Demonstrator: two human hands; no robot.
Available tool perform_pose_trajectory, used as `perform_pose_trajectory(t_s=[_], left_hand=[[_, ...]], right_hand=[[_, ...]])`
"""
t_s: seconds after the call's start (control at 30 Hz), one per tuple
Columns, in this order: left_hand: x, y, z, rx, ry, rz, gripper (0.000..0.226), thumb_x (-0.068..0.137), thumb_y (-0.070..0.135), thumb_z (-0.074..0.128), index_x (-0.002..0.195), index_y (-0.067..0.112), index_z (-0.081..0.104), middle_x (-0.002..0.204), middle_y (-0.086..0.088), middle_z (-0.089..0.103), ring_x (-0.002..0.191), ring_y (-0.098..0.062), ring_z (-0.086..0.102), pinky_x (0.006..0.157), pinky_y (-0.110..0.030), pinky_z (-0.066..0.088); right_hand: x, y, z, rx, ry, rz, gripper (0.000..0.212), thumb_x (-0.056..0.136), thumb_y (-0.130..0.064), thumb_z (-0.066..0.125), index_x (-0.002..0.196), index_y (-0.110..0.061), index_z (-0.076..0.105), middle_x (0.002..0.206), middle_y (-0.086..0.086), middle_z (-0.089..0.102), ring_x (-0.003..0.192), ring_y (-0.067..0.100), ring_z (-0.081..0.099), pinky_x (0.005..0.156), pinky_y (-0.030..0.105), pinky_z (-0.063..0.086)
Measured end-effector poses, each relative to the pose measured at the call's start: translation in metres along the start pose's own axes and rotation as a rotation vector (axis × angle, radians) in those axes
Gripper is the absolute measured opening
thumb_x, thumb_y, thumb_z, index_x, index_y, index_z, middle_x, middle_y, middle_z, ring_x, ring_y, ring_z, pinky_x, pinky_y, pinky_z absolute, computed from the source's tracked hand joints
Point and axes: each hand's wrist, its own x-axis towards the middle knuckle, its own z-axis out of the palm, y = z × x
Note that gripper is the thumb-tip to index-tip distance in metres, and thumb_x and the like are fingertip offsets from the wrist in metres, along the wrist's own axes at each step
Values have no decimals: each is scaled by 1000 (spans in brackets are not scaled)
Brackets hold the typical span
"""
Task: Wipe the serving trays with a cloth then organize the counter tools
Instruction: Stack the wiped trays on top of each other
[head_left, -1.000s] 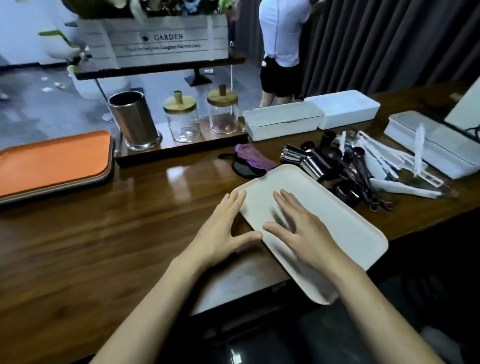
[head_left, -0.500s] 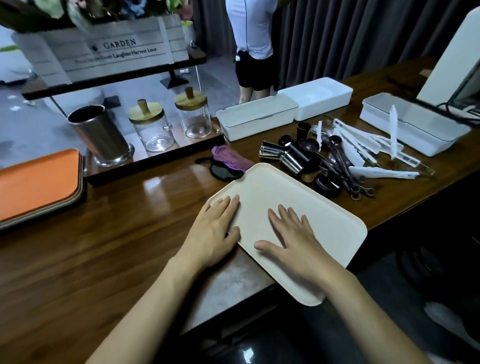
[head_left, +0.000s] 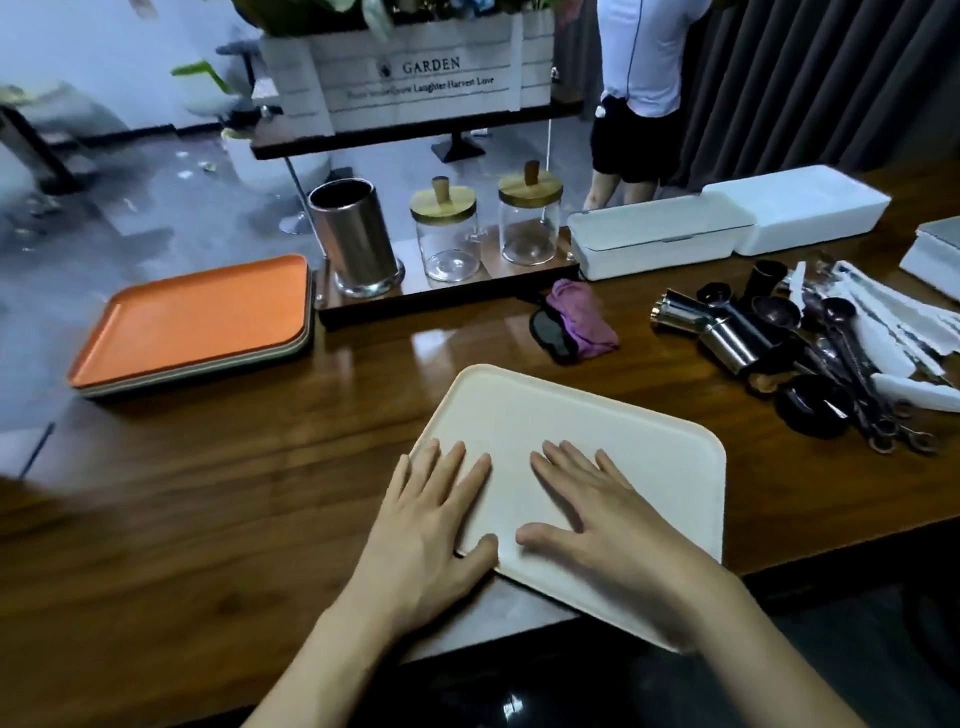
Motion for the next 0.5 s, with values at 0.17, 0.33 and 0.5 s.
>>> perform_pose_trajectory(t_s=[0.17, 0.33, 0.5], left_hand=[[-15, -18, -8, 95, -46, -159, 93, 84, 80, 20, 163, 32, 15, 172, -1, 3, 158, -24, -8, 126, -42, -10], [-22, -16, -7, 95, 1, -303, 95, 82, 86, 14, 162, 35, 21, 172, 0, 10, 158, -25, 2, 127, -45, -2], [-24, -6, -3, 111, 27, -362, 96, 81, 87, 13, 162, 36, 22, 171, 0, 13, 158, -25, 6, 126, -45, 0]], right_hand=[[40, -12, 5, -70, -55, -144, 92, 87, -79, 43, 161, -34, 11, 167, -16, -1, 150, -4, -11, 121, 24, -13], [53, -23, 0, -11, -16, -173, 85, 88, -72, 53, 159, -33, 26, 167, -15, 13, 143, -11, -2, 116, 17, -9], [22, -11, 0, -46, 69, -100, 81, 90, -73, 44, 158, -33, 28, 167, -10, 15, 154, 8, 3, 125, 34, -3]])
